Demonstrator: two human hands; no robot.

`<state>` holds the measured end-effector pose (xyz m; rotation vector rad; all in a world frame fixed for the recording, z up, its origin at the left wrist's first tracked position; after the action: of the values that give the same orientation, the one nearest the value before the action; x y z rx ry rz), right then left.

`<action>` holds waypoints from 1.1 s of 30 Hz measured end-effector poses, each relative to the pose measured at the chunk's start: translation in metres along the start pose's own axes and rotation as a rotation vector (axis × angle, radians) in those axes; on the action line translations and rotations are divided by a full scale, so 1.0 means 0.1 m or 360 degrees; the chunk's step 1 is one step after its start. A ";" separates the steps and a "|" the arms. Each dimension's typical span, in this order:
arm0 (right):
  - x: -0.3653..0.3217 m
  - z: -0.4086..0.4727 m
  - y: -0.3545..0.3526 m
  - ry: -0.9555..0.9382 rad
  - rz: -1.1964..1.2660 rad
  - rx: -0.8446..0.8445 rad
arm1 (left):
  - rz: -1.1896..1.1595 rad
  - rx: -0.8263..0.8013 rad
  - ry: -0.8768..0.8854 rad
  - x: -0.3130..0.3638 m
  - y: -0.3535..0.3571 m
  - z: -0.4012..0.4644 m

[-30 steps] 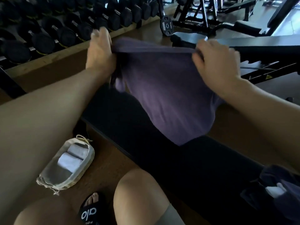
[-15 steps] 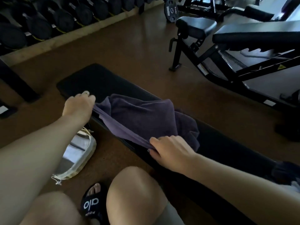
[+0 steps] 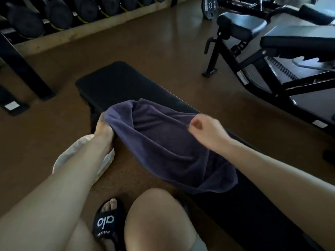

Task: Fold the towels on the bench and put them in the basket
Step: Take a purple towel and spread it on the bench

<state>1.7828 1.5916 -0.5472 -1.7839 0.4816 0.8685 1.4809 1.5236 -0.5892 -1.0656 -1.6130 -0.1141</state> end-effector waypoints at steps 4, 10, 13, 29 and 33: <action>0.05 0.33 0.03 -0.0344 -0.0600 -0.0039 | -0.0682 -0.0416 0.0064 0.06 0.02 0.08; 0.31 0.49 0.33 -0.0172 -0.0889 -0.0161 | -0.0845 -0.0300 0.0028 0.17 -0.11 0.09; 0.36 0.41 0.28 -0.0329 -0.1017 0.0067 | -0.1182 -0.0331 -0.0135 0.17 -0.15 0.12; -0.24 0.72 -0.15 -0.0077 -0.1099 -0.0094 | -0.0462 -0.0012 0.0101 0.09 -0.03 0.24; -0.66 1.09 0.44 -0.0162 -0.0432 -0.0250 | -0.0334 -0.0019 0.0024 0.04 -0.07 0.38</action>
<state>1.6735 1.6713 -0.5459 -1.8836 0.1028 0.8178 1.4480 1.5435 -0.5963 -0.8996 -1.7090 -0.2713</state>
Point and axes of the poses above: each hand's wrist, its own z-axis towards the middle knuckle, its own y-axis out of the palm, x = y × z, the point moved 3 cm from there along z, towards the middle knuckle, and after that the axes turned 9 degrees about z, right-handed, at the moved point
